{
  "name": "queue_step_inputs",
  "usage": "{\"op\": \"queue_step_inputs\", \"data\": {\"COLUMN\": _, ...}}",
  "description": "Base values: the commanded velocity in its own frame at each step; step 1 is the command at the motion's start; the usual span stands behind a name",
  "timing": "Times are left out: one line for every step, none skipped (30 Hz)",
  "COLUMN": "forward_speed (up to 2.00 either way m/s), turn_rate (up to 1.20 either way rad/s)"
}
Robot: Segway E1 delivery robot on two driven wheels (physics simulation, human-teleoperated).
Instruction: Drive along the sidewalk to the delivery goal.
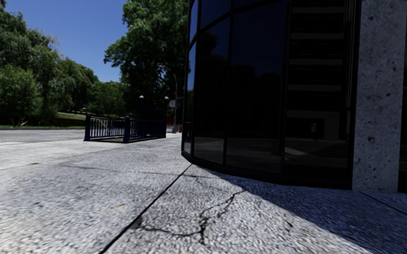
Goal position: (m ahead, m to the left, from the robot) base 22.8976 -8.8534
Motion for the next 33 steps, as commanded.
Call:
{"op": "queue_step_inputs", "data": {"forward_speed": 1.43, "turn_rate": 0.47}}
{"op": "queue_step_inputs", "data": {"forward_speed": 1.43, "turn_rate": 0.47}}
{"op": "queue_step_inputs", "data": {"forward_speed": 1.43, "turn_rate": 0.47}}
{"op": "queue_step_inputs", "data": {"forward_speed": 1.43, "turn_rate": 0.47}}
{"op": "queue_step_inputs", "data": {"forward_speed": 1.43, "turn_rate": 0.47}}
{"op": "queue_step_inputs", "data": {"forward_speed": 1.43, "turn_rate": 0.47}}
{"op": "queue_step_inputs", "data": {"forward_speed": 1.43, "turn_rate": 0.47}}
{"op": "queue_step_inputs", "data": {"forward_speed": 1.44, "turn_rate": 0.47}}
{"op": "queue_step_inputs", "data": {"forward_speed": 1.49, "turn_rate": 0.47}}
{"op": "queue_step_inputs", "data": {"forward_speed": 1.54, "turn_rate": 0.47}}
{"op": "queue_step_inputs", "data": {"forward_speed": 1.59, "turn_rate": 0.47}}
{"op": "queue_step_inputs", "data": {"forward_speed": 1.69, "turn_rate": 0.47}}
{"op": "queue_step_inputs", "data": {"forward_speed": 1.69, "turn_rate": 0.47}}
{"op": "queue_step_inputs", "data": {"forward_speed": 1.77, "turn_rate": 0.47}}
{"op": "queue_step_inputs", "data": {"forward_speed": 1.86, "turn_rate": 0.47}}
{"op": "queue_step_inputs", "data": {"forward_speed": 1.93, "turn_rate": 0.47}}
{"op": "queue_step_inputs", "data": {"forward_speed": 2.0, "turn_rate": 0.47}}
{"op": "queue_step_inputs", "data": {"forward_speed": 2.0, "turn_rate": 0.47}}
{"op": "queue_step_inputs", "data": {"forward_speed": 2.0, "turn_rate": 0.47}}
{"op": "queue_step_inputs", "data": {"forward_speed": 2.0, "turn_rate": 0.47}}
{"op": "queue_step_inputs", "data": {"forward_speed": 2.0, "turn_rate": 0.47}}
{"op": "queue_step_inputs", "data": {"forward_speed": 2.0, "turn_rate": 0.47}}
{"op": "queue_step_inputs", "data": {"forward_speed": 2.0, "turn_rate": 0.47}}
{"op": "queue_step_inputs", "data": {"forward_speed": 2.0, "turn_rate": 0.47}}
{"op": "queue_step_inputs", "data": {"forward_speed": 2.0, "turn_rate": 0.47}}
{"op": "queue_step_inputs", "data": {"forward_speed": 2.0, "turn_rate": 0.45}}
{"op": "queue_step_inputs", "data": {"forward_speed": 2.0, "turn_rate": 0.38}}
{"op": "queue_step_inputs", "data": {"forward_speed": 2.0, "turn_rate": 0.35}}
{"op": "queue_step_inputs", "data": {"forward_speed": 2.0, "turn_rate": 0.35}}
{"op": "queue_step_inputs", "data": {"forward_speed": 2.0, "turn_rate": 0.34}}
{"op": "queue_step_inputs", "data": {"forward_speed": 2.0, "turn_rate": 0.34}}
{"op": "queue_step_inputs", "data": {"forward_speed": 2.0, "turn_rate": 0.26}}
{"op": "queue_step_inputs", "data": {"forward_speed": 2.0, "turn_rate": 0.08}}
